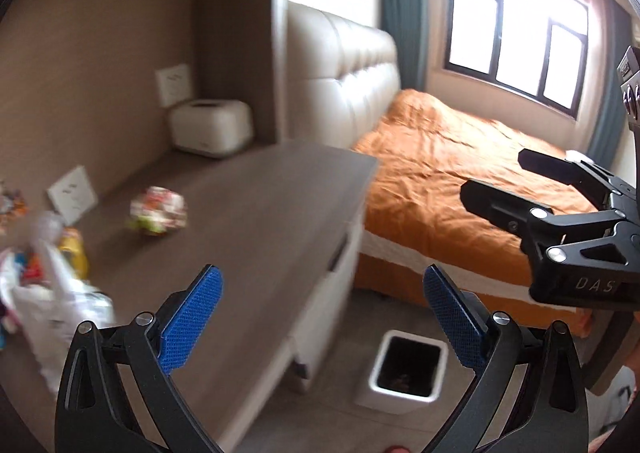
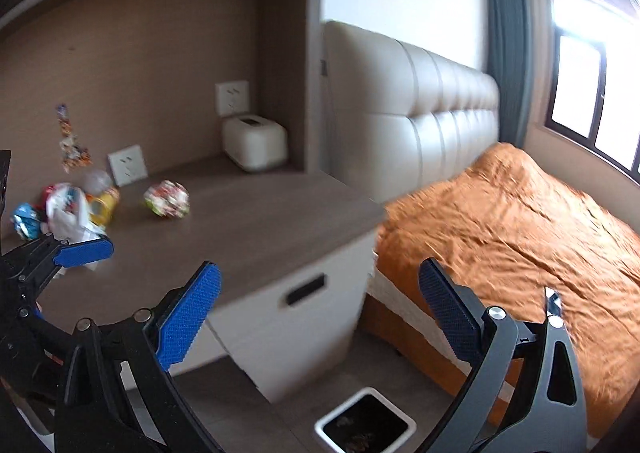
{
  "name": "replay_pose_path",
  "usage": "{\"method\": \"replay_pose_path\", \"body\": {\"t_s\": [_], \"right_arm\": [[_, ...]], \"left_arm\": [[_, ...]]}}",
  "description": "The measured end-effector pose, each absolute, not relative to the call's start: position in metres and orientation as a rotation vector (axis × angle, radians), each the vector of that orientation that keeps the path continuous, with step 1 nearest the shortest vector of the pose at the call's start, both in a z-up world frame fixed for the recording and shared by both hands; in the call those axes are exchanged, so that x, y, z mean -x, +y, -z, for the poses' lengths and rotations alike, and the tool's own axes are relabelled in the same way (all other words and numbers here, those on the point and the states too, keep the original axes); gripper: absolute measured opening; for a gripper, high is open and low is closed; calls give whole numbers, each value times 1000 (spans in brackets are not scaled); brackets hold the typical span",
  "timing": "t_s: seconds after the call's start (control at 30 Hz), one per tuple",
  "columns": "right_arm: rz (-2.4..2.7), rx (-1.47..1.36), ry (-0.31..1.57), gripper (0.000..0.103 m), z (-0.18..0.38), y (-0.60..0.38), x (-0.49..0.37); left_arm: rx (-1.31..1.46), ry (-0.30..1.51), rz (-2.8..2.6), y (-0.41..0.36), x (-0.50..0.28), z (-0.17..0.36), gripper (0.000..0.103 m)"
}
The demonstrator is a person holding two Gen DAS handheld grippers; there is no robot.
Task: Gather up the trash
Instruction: 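Grasp the white tissue with the left tool while the right tool grasps the white plastic bag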
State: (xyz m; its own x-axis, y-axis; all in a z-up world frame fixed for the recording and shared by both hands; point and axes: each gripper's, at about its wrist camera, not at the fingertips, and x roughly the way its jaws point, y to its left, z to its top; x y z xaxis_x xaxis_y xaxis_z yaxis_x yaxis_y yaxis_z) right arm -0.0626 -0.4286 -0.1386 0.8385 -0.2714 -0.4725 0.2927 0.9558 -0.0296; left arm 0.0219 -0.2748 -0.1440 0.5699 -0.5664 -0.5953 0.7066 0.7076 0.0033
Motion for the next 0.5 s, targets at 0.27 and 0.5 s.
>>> {"method": "replay_pose_path", "body": {"t_s": [0.27,0.5], "right_arm": [[105,34,446,99,99,-332,10],[-38,79,487,99,104,-252,-45]], "left_arm": [[-190,562,527,-154,-51,101,98],[-172,607,355,-48,-93,118,98]]}}
